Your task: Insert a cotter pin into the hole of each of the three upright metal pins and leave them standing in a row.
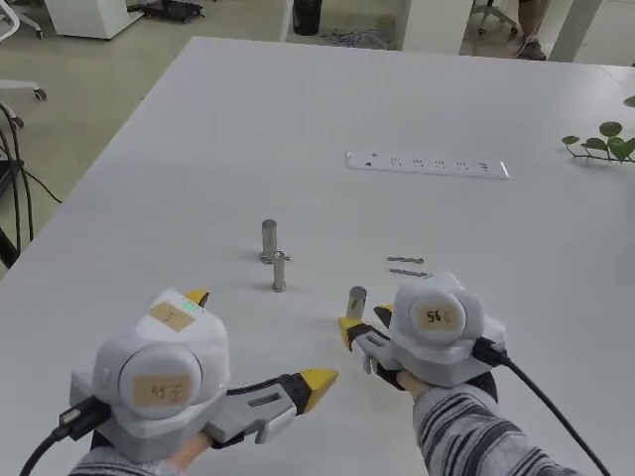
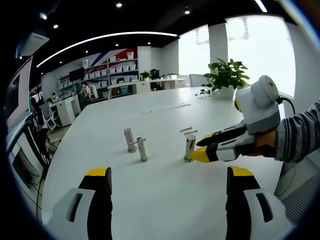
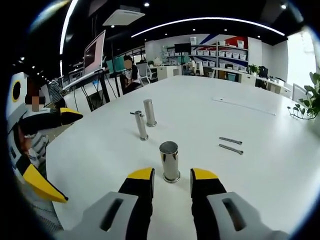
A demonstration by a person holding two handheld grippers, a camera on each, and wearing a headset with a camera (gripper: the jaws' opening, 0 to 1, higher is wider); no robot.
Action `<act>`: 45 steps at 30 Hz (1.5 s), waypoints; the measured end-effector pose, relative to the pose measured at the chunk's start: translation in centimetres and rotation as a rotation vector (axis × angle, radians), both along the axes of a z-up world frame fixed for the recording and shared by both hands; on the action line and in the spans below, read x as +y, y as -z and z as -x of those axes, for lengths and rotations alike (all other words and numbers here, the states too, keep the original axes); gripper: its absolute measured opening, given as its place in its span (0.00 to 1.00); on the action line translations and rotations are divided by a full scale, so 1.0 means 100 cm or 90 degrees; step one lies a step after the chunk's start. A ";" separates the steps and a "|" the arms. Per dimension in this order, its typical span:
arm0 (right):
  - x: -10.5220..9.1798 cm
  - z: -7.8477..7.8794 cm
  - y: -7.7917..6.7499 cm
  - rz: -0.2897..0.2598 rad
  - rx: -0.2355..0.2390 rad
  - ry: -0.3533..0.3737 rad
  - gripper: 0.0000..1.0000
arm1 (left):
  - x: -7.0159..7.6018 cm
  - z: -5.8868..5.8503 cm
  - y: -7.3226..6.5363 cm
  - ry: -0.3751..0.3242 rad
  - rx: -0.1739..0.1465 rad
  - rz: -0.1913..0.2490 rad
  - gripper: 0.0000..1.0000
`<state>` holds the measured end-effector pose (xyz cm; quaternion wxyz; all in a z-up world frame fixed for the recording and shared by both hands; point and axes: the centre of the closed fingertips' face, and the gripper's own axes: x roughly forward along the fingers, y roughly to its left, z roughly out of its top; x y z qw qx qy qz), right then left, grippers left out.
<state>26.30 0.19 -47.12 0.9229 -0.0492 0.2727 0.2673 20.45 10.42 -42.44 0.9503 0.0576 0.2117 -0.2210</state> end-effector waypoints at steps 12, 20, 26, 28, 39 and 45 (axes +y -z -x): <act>-0.025 -0.005 -0.006 0.050 0.043 -0.117 0.29 | -0.001 -0.001 -0.001 -0.003 0.001 0.000 0.98; -0.041 -0.018 -0.008 0.074 0.071 -0.179 0.29 | 0.001 -0.003 0.000 -0.007 0.001 -0.003 0.98; -0.053 -0.032 -0.008 0.165 0.052 -0.264 0.27 | 0.006 -0.005 0.004 -0.016 0.004 -0.002 0.98; -0.054 -0.036 -0.007 0.172 0.053 -0.281 0.27 | 0.007 -0.006 0.004 -0.018 0.004 -0.002 0.98; -0.068 -0.064 -0.001 0.231 0.093 -0.318 0.24 | 0.011 -0.009 0.008 -0.030 0.008 -0.004 0.96; -0.072 -0.079 0.004 0.231 0.114 -0.321 0.19 | 0.015 -0.012 0.011 -0.035 0.009 -0.017 0.94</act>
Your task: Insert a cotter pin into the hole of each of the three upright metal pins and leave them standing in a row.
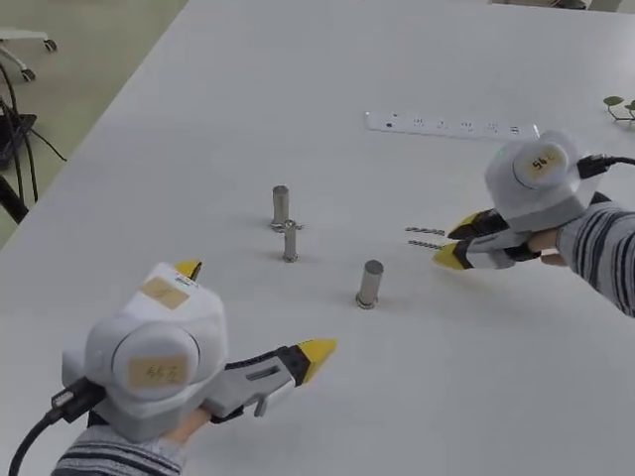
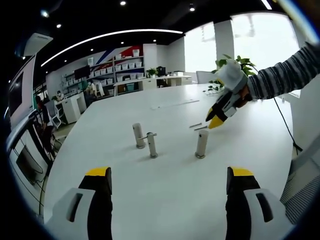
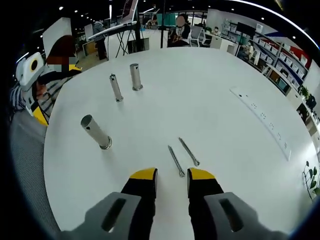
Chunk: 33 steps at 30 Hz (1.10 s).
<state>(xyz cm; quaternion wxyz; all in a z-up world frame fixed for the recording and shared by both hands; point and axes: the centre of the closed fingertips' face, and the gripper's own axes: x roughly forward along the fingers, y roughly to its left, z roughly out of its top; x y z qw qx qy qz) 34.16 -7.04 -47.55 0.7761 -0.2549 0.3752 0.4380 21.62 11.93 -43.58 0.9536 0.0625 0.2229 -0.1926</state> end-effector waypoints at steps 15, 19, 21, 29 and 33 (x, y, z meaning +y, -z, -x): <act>-0.001 -0.011 0.011 0.055 0.043 -0.051 0.07 | 0.001 -0.001 0.001 -0.002 0.000 -0.003 0.92; -0.002 -0.014 0.013 0.076 0.051 -0.073 0.05 | 0.001 -0.001 0.001 0.000 0.000 -0.003 0.90; -0.004 -0.015 0.016 0.088 0.054 -0.086 0.04 | 0.001 -0.001 0.001 0.000 0.001 -0.003 0.90; -0.003 -0.009 0.018 0.129 0.052 -0.130 0.00 | 0.001 0.000 0.001 0.004 0.002 -0.002 0.89; -0.004 -0.010 0.019 0.144 0.043 -0.144 0.00 | -0.001 0.001 0.002 0.012 0.007 0.005 0.86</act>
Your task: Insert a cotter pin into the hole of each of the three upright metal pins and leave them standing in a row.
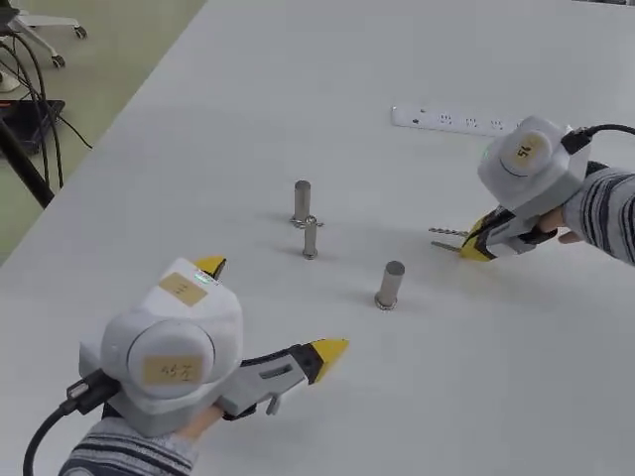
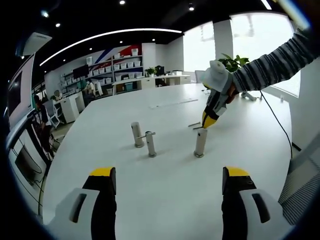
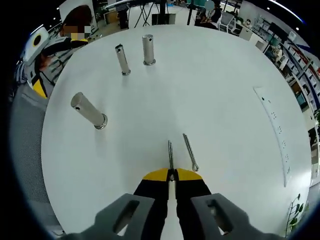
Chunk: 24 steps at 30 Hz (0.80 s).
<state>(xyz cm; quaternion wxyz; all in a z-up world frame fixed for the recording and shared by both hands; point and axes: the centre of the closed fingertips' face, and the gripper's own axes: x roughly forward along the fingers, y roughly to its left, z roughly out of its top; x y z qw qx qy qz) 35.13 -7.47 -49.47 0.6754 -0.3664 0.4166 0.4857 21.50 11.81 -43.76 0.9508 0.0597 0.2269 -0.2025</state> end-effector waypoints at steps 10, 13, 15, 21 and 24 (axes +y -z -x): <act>0.001 0.009 -0.006 -0.023 -0.034 -0.017 0.00 | -0.011 0.006 0.001 0.037 0.013 -0.006 0.78; 0.001 0.013 -0.011 -0.040 -0.048 -0.018 0.00 | -0.015 0.007 -0.001 0.045 0.014 -0.004 0.76; 0.002 0.016 -0.015 -0.054 -0.058 -0.013 0.00 | -0.019 0.007 -0.003 0.054 0.012 0.003 0.74; 0.007 0.031 -0.031 -0.090 -0.098 -0.029 0.00 | -0.032 0.009 -0.009 0.086 0.012 0.019 0.65; 0.009 0.041 -0.036 -0.092 -0.115 -0.050 0.00 | -0.038 0.010 -0.012 0.103 0.012 0.020 0.61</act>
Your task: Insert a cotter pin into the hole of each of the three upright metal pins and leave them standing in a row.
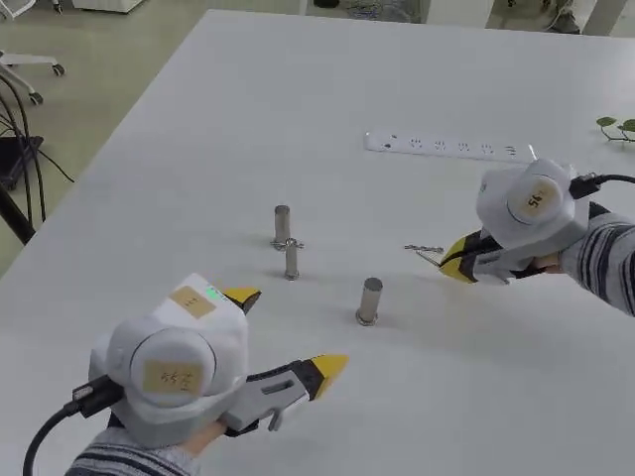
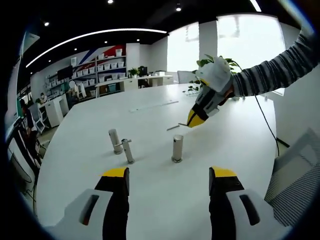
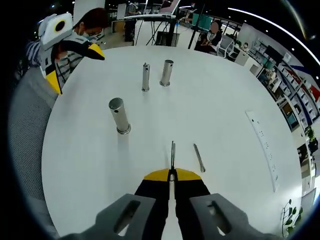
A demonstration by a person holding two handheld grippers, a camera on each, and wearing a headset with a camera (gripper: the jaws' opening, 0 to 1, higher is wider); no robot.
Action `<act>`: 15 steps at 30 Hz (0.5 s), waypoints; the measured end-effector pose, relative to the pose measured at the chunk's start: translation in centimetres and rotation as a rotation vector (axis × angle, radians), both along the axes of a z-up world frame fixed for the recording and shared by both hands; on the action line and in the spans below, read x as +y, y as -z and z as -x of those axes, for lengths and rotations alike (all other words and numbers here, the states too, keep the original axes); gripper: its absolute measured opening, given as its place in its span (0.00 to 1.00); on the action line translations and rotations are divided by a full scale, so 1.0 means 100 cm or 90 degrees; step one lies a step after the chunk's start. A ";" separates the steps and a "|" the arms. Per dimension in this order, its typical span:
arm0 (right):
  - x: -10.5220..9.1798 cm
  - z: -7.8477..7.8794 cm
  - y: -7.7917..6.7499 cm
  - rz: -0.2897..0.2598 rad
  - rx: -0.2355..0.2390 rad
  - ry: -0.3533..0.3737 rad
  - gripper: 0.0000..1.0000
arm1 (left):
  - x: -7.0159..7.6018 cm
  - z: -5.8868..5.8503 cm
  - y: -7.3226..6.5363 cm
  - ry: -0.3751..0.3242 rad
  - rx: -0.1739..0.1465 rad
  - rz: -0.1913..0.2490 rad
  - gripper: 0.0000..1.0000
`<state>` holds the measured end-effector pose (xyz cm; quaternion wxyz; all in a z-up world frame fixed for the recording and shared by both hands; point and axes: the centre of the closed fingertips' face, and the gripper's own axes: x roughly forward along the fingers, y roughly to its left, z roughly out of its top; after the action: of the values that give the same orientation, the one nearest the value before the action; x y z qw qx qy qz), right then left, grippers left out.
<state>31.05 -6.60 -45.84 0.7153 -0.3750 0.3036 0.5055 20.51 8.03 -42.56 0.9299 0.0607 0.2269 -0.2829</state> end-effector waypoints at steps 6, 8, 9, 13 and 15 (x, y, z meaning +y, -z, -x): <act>0.013 0.022 -0.016 -0.013 -0.047 -0.059 0.00 | -0.013 0.001 -0.007 0.033 -0.001 0.012 0.53; 0.017 0.028 -0.019 -0.012 -0.064 -0.078 0.00 | -0.016 0.000 -0.009 0.042 -0.003 0.011 0.52; 0.019 0.031 -0.020 -0.006 -0.073 -0.087 0.00 | -0.018 0.001 -0.009 0.047 -0.002 0.012 0.52; 0.026 0.044 -0.022 -0.004 -0.095 -0.117 0.00 | -0.024 0.002 -0.012 0.066 0.001 0.017 0.49; 0.029 0.050 -0.021 -0.001 -0.103 -0.135 0.00 | -0.026 0.002 -0.012 0.072 0.003 0.018 0.47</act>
<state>26.06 -3.65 -43.74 0.6806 -0.4441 0.2031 0.5462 20.31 5.46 -41.35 0.9126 0.0596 0.2212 -0.3387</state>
